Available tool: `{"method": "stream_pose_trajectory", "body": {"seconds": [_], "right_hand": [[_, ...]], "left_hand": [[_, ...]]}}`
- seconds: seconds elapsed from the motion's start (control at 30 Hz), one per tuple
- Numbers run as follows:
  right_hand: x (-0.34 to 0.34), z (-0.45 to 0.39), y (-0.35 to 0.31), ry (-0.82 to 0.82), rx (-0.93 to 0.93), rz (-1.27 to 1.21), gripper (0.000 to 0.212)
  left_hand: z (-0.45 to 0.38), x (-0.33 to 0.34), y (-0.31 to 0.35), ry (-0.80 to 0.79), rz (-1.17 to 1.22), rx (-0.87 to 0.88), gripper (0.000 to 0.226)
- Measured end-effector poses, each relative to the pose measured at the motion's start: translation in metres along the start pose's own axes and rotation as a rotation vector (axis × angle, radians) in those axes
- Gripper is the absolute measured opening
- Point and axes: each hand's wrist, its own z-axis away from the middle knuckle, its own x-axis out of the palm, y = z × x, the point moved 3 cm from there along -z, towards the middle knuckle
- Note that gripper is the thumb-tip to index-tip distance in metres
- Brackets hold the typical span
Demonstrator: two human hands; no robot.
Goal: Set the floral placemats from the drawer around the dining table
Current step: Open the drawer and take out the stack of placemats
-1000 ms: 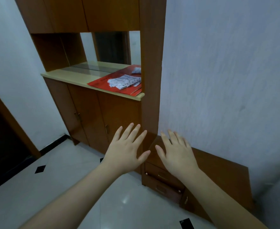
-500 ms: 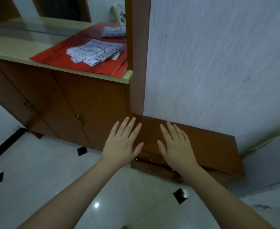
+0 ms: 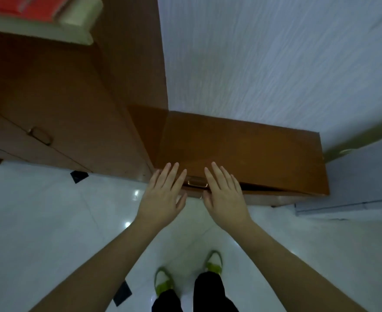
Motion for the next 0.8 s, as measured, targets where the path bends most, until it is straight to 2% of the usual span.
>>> {"method": "stream_pose_trajectory", "body": {"seconds": [0.3,0.4,0.7,0.8], "right_hand": [[0.154,-0.018,0.066,-0.285,0.09,-0.036,0.07],[0.203,-0.031,0.081,-0.416,0.107,-0.027,0.063],[0.309,-0.105,0.107,-0.572,0.177,-0.109,0.068],[0.337,-0.122,0.116,-0.619,0.199,-0.084,0.069]], "left_hand": [[-0.032,0.139,-0.007,-0.164,-0.072,-0.014,0.069],[-0.043,0.178,-0.015,-0.226,-0.077,-0.005,0.068],[-0.079,0.268,-0.04,-0.224,-0.102,0.069,0.066],[-0.084,0.286,-0.052,-0.239,-0.129,0.039,0.066]]}}
